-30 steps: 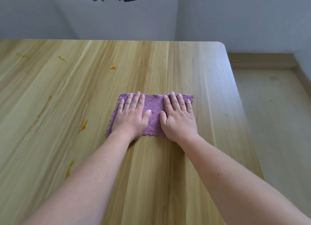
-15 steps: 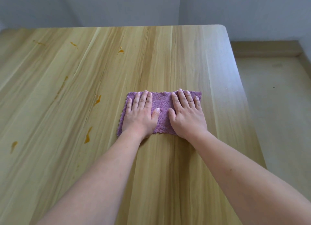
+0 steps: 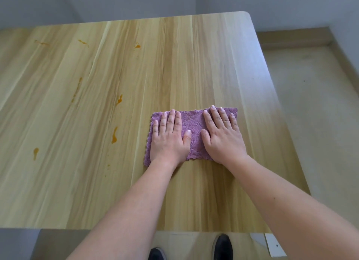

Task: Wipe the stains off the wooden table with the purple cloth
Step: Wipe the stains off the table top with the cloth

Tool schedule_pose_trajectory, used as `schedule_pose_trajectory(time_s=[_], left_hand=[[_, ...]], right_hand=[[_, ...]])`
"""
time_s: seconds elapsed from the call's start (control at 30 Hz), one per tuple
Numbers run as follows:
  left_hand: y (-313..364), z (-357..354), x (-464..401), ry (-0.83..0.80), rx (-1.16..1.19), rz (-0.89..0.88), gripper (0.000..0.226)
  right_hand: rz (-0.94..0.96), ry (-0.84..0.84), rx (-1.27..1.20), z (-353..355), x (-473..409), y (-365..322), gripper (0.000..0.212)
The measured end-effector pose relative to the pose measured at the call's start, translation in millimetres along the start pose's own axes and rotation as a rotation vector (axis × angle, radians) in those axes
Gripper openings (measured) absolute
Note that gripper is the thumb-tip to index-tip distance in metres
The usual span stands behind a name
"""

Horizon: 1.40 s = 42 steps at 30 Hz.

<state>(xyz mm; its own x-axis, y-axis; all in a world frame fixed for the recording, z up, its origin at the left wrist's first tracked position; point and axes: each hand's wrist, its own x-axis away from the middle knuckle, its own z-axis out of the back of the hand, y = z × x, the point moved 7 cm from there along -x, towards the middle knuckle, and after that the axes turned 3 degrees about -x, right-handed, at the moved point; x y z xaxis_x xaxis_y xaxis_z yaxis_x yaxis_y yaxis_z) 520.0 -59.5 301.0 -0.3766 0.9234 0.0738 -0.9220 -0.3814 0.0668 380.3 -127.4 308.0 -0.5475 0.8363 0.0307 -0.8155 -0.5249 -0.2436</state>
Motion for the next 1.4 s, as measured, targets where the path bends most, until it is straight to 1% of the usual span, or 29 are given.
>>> schedule_pose_trajectory(time_s=[0.63,0.77,0.87,0.97,1.07,1.13,1.2,1.27,1.33,1.4], left_hand=[[15,-5,96,-0.059,-0.014,-0.045,0.073],[21,-9,124,-0.082,-0.023,-0.075,0.072],[23,-11,152,-0.106,-0.013,-0.130,0.070],[20,-11,166,-0.156,-0.034,-0.249,0.069],[10,-8,166,-0.169,-0.057,-0.382,0.068],[-1,-7,164,-0.171,-0.067,-0.461,0.066],[-17,-6,162,-0.194,-0.070,-0.524,0.064],[-46,-3,153,-0.213,-0.097,-0.575,0.063],[-85,4,143,-0.238,-0.152,-0.593,0.064],[-114,11,135,-0.278,-0.233,-0.571,0.064]], right_hand=[[-0.055,-0.036,0.013,-2,107,-6,0.066],[-0.081,-0.048,-0.021,-5,136,-6,0.064],[-0.126,-0.067,-0.031,-6,166,-10,0.063],[-0.195,-0.104,-0.060,-6,190,-20,0.064],[-0.253,-0.121,-0.067,-3,194,-30,0.064],[-0.262,-0.067,-0.096,8,187,-35,0.057],[-0.266,0.005,-0.092,20,177,-35,0.038],[-0.280,0.012,-0.084,25,164,-38,0.025],[-0.265,0.006,-0.085,26,151,-44,0.021],[-0.216,0.001,-0.076,26,139,-51,0.022]])
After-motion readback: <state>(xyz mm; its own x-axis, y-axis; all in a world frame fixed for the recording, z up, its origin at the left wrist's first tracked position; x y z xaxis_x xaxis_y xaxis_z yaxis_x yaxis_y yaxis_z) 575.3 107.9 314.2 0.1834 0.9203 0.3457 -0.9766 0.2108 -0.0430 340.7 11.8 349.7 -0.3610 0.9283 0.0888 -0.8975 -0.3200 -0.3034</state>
